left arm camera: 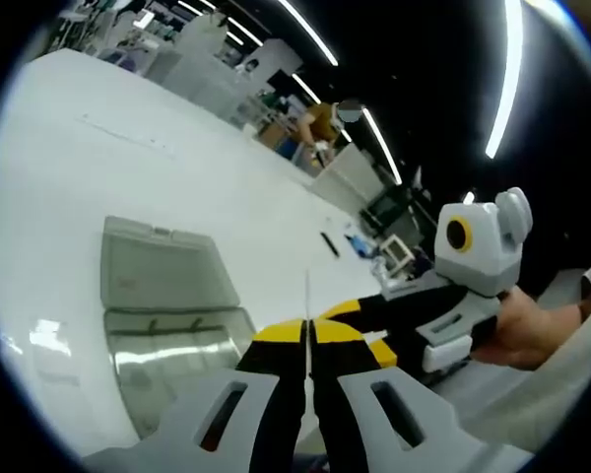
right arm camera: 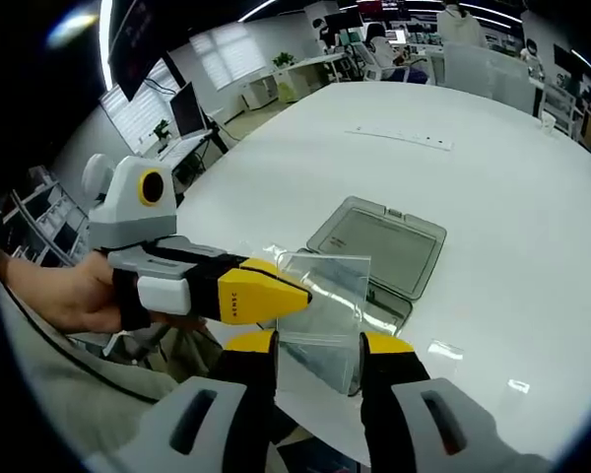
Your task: Insert the divider into the dual guide fixture by aligning both edges with the guide slots and pushing it downward to the bottom, including one-sided entry, uneven engagement, binding, and posture correction.
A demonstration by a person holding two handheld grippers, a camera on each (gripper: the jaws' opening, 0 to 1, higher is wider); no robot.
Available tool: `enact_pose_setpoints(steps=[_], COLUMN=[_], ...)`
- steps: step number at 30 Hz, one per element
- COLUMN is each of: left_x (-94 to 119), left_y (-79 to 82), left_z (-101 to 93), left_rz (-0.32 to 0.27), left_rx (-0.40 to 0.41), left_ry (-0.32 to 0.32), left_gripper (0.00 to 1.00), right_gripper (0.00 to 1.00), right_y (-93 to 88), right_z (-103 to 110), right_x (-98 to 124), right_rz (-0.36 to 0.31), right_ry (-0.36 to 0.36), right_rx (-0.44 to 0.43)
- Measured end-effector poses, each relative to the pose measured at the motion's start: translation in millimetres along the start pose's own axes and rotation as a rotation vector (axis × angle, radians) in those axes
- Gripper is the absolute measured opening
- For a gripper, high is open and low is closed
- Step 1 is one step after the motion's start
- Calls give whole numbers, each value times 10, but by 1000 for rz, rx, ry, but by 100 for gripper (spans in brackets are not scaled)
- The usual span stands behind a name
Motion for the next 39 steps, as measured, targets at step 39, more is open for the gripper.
enact_pose_setpoints(steps=[39], left_x=[-38], left_y=[238], left_z=[152], left_rz=[105], left_rx=[100], left_ry=[-172], left_gripper=[0], right_gripper=[30], right_y=[70], right_z=[-54], right_x=[-10], right_rz=[-95], right_ry=[188], right_rx=[-15])
Point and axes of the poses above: the point that each gripper's makers call its tool centre point, and the gripper's own axes: x roughly backward along the fingers, z roughly to its left, y roughly out of its top, the point moved 7 cm from there along x, roughly backward along the fingers, and after that the axes turned 2 degrees about -z, right-handed, at the moved point
